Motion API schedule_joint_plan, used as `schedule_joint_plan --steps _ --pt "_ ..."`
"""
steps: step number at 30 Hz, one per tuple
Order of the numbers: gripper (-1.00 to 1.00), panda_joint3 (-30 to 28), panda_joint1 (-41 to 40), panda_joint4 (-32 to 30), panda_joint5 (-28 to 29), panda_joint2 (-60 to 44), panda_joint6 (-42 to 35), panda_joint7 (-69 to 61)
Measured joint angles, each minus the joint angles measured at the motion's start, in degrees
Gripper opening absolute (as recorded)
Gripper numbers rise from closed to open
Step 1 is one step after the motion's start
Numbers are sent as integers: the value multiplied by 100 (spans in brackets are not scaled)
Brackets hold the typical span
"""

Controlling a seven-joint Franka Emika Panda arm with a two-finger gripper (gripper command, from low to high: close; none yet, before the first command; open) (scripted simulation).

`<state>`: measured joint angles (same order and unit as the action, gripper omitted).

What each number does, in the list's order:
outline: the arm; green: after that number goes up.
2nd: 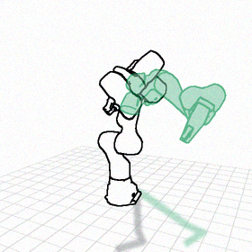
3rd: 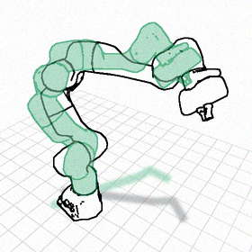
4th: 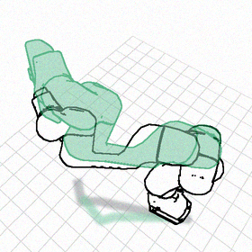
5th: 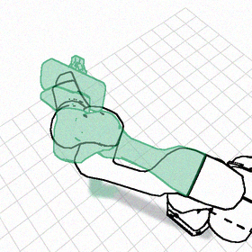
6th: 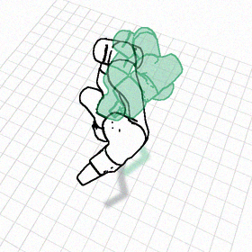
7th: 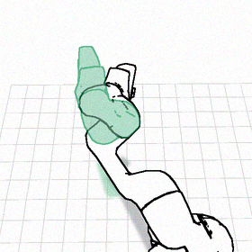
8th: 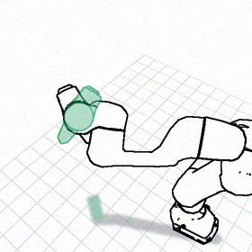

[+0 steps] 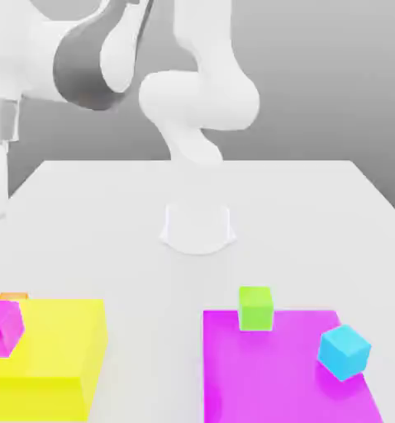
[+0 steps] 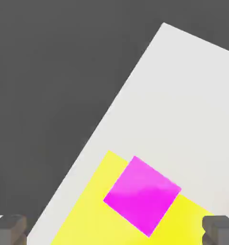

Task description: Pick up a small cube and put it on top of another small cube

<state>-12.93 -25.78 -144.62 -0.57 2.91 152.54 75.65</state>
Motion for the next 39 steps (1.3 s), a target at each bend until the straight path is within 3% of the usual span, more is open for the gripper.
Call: schedule_joint_plan --steps 6,11,12,19,25,30,35,39 --pt "0 -205 -637 -331 -681 -1289 604 340" --pt "0 315 -1115 -172 -1351 -2332 1358 -64" --pt "-100 418 -1203 -141 -1420 -2479 1476 -119" --pt "-100 434 -1221 -141 -1410 -2487 1490 -109" --pt "-100 -15 -885 -316 -722 -1419 616 448" --pt "-100 37 -594 485 -31 -894 -551 593" --pt "-100 341 21 1281 139 -481 -1791 590" --pt "-100 397 159 1200 -90 -828 -1450 552"
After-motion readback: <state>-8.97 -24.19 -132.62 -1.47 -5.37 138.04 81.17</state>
